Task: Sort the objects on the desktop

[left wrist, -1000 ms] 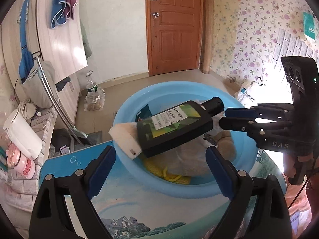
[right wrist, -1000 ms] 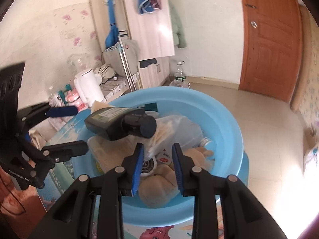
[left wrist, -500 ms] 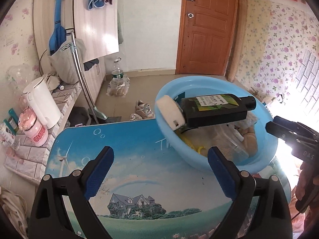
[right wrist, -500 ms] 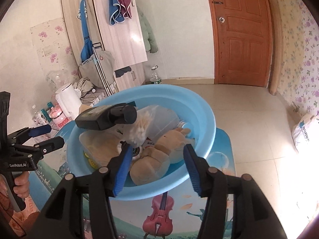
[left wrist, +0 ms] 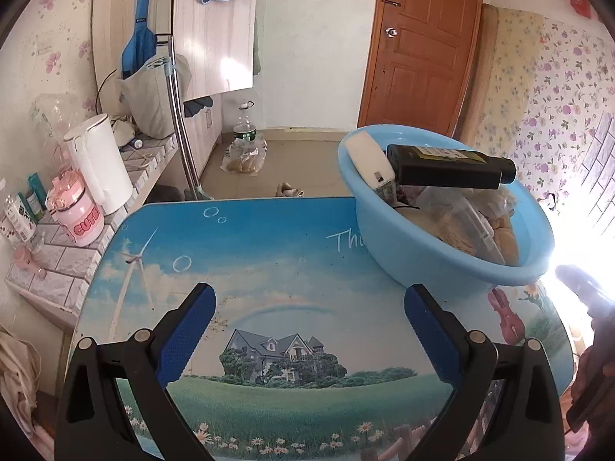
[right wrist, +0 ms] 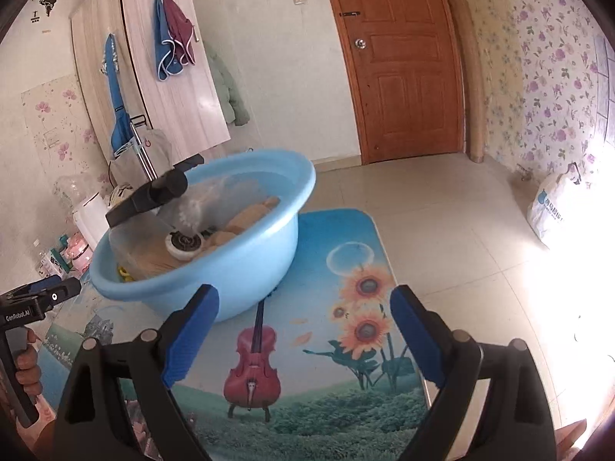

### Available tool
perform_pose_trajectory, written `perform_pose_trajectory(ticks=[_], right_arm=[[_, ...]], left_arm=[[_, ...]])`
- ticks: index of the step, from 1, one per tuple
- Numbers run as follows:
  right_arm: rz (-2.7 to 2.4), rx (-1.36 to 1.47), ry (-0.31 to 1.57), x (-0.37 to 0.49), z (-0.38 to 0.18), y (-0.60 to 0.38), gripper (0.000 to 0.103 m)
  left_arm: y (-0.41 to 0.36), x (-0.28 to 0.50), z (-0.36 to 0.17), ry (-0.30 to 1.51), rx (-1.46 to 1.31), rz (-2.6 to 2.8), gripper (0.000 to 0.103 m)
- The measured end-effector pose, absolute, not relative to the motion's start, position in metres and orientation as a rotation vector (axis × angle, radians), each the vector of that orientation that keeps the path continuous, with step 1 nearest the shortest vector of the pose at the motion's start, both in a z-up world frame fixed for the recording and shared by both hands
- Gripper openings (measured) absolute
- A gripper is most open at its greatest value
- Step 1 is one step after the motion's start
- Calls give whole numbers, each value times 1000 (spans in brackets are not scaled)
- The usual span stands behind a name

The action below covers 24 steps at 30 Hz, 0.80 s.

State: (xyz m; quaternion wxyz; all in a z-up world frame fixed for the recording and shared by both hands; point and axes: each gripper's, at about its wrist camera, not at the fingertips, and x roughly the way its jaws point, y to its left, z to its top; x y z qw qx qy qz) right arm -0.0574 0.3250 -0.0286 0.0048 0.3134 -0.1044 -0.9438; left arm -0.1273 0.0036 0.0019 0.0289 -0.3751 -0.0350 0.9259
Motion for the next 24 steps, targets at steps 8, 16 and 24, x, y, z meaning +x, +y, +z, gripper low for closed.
perform_pose_trajectory(ticks=[8,16,24], right_arm=[[-2847,1240,-41,-87,-58,284,100],[-2755,1394,3,-109,-77,263,102],[-2777,1431,1,-110,-75,259,103]], left_arm=[[3,-122,6,-112,-1157,2857,99],[21,-112,31,-98,-1124,2833,99],[50,-108,34,-17,-1154,2802,99]])
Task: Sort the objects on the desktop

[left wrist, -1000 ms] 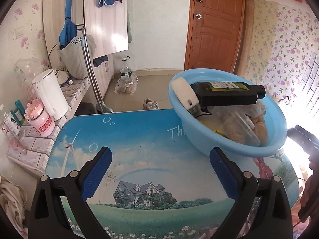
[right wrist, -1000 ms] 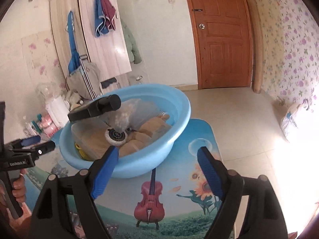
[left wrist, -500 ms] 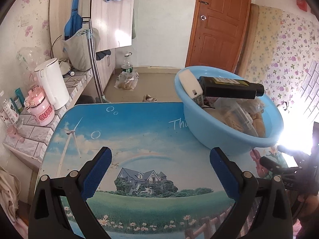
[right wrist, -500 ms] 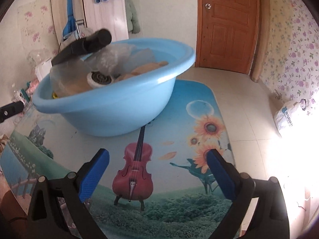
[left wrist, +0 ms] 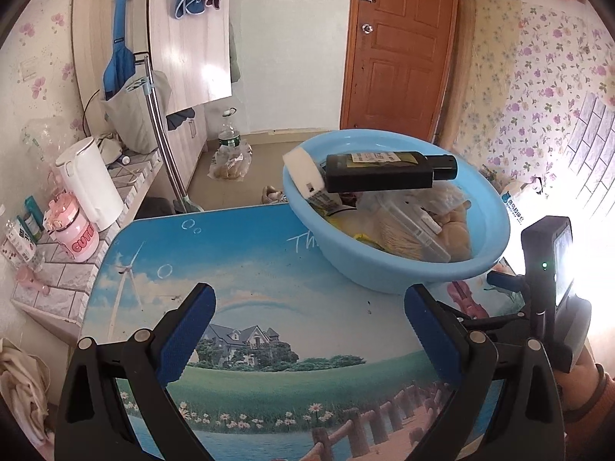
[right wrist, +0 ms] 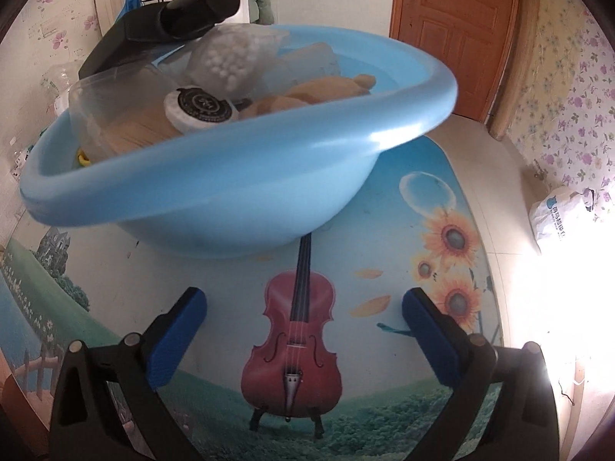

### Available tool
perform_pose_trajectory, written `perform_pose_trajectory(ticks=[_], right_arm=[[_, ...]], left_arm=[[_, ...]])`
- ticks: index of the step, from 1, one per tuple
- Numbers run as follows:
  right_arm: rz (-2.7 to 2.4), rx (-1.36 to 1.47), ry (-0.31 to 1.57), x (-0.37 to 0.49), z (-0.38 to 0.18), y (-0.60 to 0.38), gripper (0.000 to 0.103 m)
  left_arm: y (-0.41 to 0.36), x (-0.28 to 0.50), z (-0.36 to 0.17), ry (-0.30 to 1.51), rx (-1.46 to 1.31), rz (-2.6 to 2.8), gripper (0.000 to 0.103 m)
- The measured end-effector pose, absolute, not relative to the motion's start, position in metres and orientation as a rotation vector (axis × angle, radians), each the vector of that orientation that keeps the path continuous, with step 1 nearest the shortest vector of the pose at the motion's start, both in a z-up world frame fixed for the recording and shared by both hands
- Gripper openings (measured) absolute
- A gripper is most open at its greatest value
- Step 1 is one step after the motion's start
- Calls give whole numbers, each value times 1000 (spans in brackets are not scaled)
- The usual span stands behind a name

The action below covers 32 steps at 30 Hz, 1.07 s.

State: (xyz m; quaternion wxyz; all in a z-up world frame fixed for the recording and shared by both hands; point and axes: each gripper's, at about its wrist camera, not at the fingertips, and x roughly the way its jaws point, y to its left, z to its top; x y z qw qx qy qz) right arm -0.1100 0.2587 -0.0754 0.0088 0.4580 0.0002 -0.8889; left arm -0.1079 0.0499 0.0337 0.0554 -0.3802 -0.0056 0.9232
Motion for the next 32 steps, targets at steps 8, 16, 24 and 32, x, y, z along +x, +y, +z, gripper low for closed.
perform_pose_trajectory(ticks=[8,16,24,32], right_arm=[[-2878,1482,-88,-114,-72,255,103],[-2879,1482,-88,-114,-72,256,103],[-2878,1482,-88,-114,-72,256,103],[-2878,1483,-89,-114,-72,256,103]], left_arm=[[66,-107,28,9,-1186,2771,99],[69,-108,31,-1,-1187,2765,99],[68,-109,36,-29,-1179,2755,99],[73,-100,43,-23,-1124,2749,99]])
